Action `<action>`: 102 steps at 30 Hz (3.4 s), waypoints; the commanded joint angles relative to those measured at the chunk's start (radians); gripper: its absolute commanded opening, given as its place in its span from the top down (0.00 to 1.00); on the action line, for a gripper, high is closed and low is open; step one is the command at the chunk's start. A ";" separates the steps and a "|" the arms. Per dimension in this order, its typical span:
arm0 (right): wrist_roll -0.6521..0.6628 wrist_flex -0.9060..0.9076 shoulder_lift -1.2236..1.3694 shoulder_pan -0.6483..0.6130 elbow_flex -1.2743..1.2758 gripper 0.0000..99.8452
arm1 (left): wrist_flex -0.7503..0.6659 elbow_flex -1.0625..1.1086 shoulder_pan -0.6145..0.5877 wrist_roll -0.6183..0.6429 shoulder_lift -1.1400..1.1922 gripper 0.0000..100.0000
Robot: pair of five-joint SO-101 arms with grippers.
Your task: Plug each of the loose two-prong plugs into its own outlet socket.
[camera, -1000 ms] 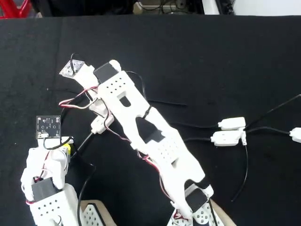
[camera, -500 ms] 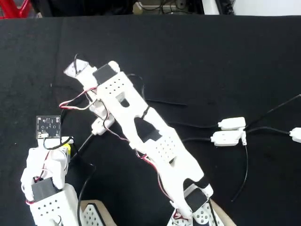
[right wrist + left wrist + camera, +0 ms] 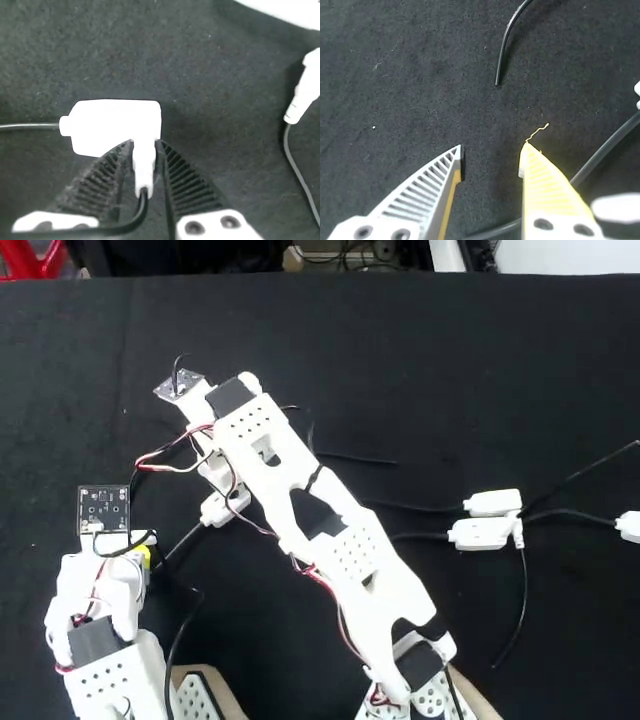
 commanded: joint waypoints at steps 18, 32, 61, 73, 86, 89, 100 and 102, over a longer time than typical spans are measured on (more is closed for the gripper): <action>0.255 0.038 -0.312 0.516 0.472 0.99 | -0.037 0.027 -0.002 -0.011 -0.005 0.81; 0.605 -0.015 -0.340 1.142 0.443 0.99 | -0.037 0.027 0.002 -0.011 -0.005 0.81; 0.479 0.034 -0.651 0.807 0.206 0.83 | -0.031 0.027 0.045 -0.011 -0.005 0.81; 0.425 -0.189 -0.599 0.247 0.371 0.83 | -0.031 0.027 0.042 -0.011 -0.005 0.81; 0.420 -0.715 -0.492 0.129 0.745 0.83 | -0.031 0.027 0.038 -0.011 -0.003 0.81; 0.419 -0.767 -0.464 0.141 0.776 0.83 | -0.031 0.027 0.038 -0.011 -0.003 0.81; 0.425 -0.798 -0.312 0.219 0.650 0.84 | -0.031 0.027 0.038 -0.011 -0.003 0.81; 0.422 -0.798 -0.302 0.219 0.634 0.89 | -0.031 0.027 0.038 -0.011 -0.003 0.81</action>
